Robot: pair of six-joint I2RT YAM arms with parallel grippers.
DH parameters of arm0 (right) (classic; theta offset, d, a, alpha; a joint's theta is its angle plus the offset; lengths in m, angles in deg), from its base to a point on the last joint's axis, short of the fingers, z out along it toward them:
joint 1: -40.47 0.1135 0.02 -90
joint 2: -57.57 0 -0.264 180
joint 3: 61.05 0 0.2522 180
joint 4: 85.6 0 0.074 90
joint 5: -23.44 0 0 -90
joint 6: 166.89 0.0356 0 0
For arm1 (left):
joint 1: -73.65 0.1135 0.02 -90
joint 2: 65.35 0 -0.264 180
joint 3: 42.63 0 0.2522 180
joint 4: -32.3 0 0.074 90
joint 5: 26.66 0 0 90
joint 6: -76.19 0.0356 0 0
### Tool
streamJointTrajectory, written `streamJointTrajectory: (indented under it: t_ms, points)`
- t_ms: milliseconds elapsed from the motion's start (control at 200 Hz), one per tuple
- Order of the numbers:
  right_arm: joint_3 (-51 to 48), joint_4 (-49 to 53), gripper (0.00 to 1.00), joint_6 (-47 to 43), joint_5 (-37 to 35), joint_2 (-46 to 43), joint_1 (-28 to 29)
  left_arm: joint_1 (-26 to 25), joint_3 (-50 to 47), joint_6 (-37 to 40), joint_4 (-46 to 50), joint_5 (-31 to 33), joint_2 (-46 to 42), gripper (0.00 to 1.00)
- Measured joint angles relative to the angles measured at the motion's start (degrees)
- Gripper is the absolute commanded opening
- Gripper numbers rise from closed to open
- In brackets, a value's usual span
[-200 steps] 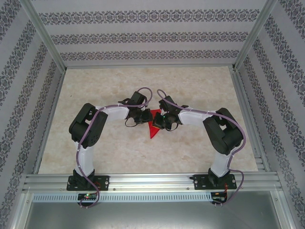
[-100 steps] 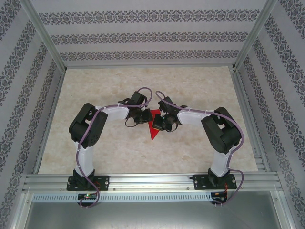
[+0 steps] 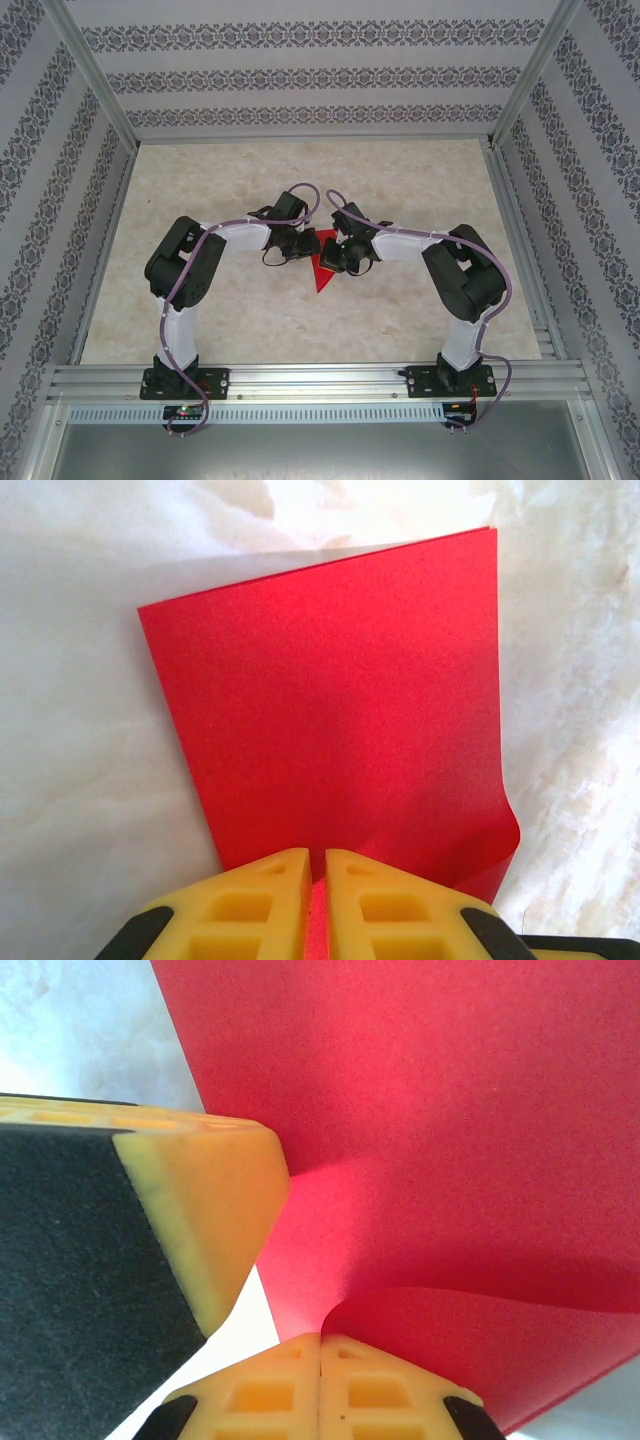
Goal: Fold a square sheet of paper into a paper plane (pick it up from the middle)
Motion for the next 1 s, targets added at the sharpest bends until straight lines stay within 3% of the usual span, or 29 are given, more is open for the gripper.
streamJointTrajectory:
  t_ms: [999]
  points:
    - [-0.02, 0.55, 0.05, -1.11, -0.46, 0.92, 0.00, 0.00, 0.00, 0.00, 0.02, 0.02, 0.00, 0.15]
